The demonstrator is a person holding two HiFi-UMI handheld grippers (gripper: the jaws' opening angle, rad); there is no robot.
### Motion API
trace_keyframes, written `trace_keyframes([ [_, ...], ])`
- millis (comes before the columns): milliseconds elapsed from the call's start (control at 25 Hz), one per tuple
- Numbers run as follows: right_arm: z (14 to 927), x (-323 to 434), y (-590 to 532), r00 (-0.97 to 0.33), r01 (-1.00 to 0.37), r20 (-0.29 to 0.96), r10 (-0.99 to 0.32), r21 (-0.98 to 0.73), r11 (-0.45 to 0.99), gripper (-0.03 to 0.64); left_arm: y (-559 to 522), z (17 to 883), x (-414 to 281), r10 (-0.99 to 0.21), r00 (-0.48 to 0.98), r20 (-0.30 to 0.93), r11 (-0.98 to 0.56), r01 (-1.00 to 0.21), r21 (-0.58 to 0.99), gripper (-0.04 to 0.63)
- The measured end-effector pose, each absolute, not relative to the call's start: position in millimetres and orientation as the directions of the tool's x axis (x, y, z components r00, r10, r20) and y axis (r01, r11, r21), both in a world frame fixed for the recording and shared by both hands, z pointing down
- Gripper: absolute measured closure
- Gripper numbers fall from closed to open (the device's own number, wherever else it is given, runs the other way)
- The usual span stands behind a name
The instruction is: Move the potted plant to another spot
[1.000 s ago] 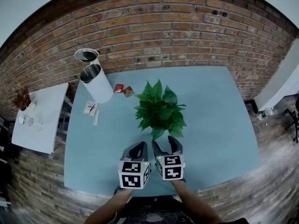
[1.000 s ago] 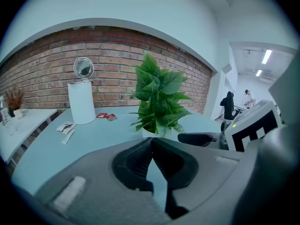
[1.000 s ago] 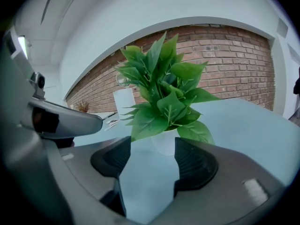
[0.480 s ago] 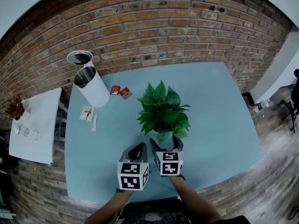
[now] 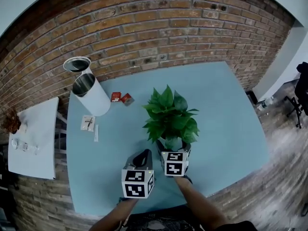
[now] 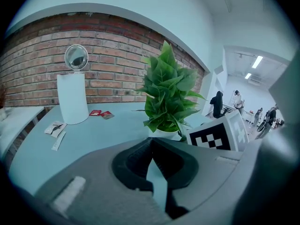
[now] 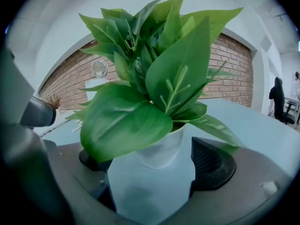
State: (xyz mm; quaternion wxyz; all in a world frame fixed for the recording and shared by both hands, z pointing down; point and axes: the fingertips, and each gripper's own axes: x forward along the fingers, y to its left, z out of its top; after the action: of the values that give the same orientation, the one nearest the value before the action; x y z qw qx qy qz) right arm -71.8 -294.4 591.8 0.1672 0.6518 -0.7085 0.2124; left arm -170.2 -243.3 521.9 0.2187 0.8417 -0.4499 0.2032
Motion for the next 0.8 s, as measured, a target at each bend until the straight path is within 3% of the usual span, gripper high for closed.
trace_keyframes([
  [800,597.0,-62.5,-318.4,-0.057,-0.998,0.543,-0.838,-0.031,0.048,0.13,-242.9,526.6,-168.0,-0.662,0.538,0.522,-0.511,-0.833,0.212,0.595],
])
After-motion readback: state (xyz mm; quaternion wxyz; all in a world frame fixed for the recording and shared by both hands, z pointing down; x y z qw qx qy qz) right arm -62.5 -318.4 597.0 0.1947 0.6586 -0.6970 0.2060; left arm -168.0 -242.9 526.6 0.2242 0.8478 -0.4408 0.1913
